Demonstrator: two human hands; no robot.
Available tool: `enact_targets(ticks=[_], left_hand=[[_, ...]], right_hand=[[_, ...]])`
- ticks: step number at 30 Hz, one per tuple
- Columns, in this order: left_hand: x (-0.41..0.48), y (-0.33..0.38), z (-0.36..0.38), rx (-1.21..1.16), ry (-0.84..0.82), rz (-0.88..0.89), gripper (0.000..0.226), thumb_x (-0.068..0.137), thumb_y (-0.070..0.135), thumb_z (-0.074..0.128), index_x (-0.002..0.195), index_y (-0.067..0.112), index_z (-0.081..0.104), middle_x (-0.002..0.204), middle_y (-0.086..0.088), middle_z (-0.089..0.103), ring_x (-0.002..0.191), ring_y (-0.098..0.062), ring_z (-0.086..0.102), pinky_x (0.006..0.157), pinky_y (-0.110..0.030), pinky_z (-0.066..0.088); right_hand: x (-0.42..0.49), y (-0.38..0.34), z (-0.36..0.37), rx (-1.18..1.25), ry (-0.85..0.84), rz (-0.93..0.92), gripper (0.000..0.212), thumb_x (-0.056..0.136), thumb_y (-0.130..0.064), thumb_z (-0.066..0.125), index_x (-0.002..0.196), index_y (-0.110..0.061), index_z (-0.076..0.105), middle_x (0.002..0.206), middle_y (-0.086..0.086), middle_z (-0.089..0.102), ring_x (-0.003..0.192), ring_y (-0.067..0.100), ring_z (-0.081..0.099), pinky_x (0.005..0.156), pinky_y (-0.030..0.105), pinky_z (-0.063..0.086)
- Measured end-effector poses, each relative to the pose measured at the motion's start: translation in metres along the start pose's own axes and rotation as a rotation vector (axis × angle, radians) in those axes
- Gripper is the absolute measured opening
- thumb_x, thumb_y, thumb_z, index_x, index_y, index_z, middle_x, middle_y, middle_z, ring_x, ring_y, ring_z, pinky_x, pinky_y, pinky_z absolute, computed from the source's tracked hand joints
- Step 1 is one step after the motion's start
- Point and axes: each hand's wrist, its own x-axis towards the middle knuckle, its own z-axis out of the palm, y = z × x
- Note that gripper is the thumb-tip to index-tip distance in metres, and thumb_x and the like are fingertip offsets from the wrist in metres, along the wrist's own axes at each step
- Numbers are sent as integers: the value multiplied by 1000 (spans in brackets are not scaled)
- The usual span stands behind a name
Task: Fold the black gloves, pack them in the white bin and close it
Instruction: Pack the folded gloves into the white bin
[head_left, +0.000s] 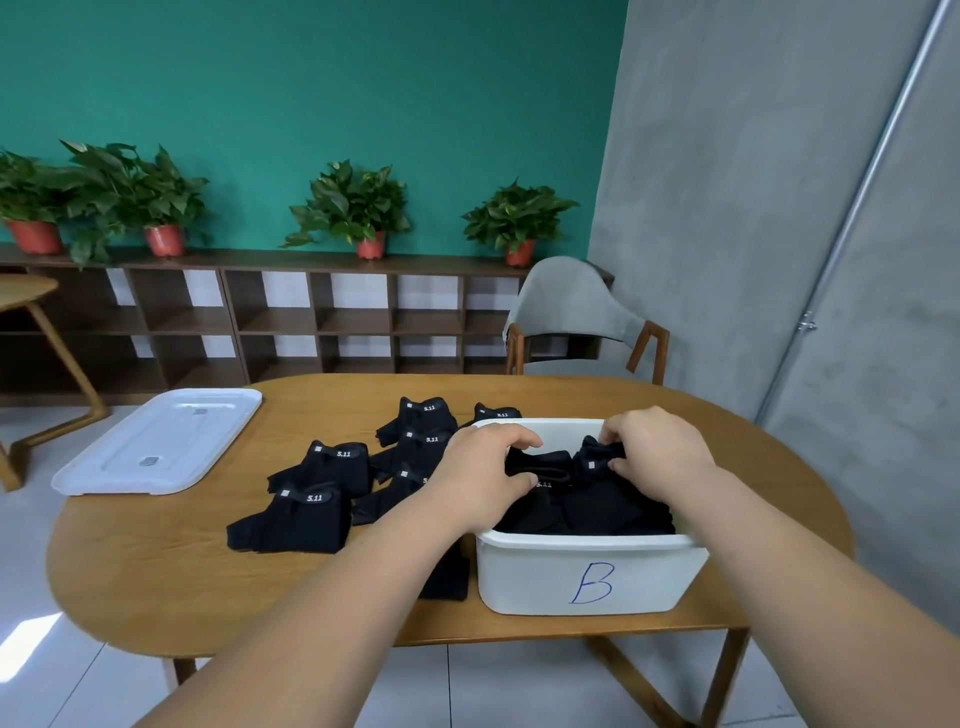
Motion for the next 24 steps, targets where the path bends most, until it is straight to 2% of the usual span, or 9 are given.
enact_targets(ticks=[3, 5, 7, 9, 12, 17, 24], left_hand=[[-1, 1, 0, -30, 18, 0, 42, 97, 29, 76, 137, 36, 65, 134, 20, 65, 137, -11, 47, 117, -34, 39], [-2, 3, 0, -51, 40, 2, 41, 98, 26, 75, 137, 34, 66, 133, 19, 65, 134, -8, 50, 111, -25, 37], [-7, 5, 0, -87, 74, -10, 40, 98, 24, 74, 136, 34, 66, 132, 19, 64, 130, -6, 52, 108, -23, 39], [-9, 7, 0, -113, 123, -8, 39, 99, 26, 73, 136, 36, 65, 129, 20, 63, 128, -6, 53, 108, -26, 43], [-9, 10, -4, -148, 230, 0, 36, 101, 31, 69, 135, 39, 64, 127, 22, 63, 125, -5, 53, 100, -21, 41], [-19, 1, -16, -206, 361, -1, 32, 105, 32, 61, 137, 30, 65, 128, 16, 66, 123, -3, 56, 109, -27, 45], [-48, -52, -37, -105, 360, -105, 34, 107, 34, 59, 140, 31, 62, 135, 16, 64, 130, -4, 54, 112, -31, 46]], right_hand=[[-2, -3, 1, -78, -80, 3, 21, 93, -33, 75, 113, -34, 70, 111, -6, 71, 99, 25, 66, 79, 33, 51], [-4, -3, -4, -58, -79, 25, 21, 92, -32, 76, 113, -32, 72, 108, -4, 71, 95, 26, 67, 80, 35, 57], [-6, -4, -13, -8, -67, 35, 26, 92, -32, 77, 117, -32, 73, 111, -4, 72, 96, 24, 68, 79, 37, 60], [-7, -7, -25, 47, -18, 17, 32, 93, -33, 76, 124, -33, 71, 120, -6, 72, 106, 22, 68, 84, 37, 60], [-10, -17, -42, 140, 96, -51, 34, 96, -35, 73, 129, -37, 69, 129, -11, 70, 119, 19, 64, 89, 34, 57], [-20, -65, -49, 328, 188, -183, 30, 98, -41, 68, 127, -39, 70, 134, -13, 68, 124, 18, 62, 100, 41, 54], [-23, -131, -33, 509, 115, -302, 29, 99, -41, 65, 128, -38, 70, 139, -13, 65, 120, 17, 62, 99, 40, 53]])
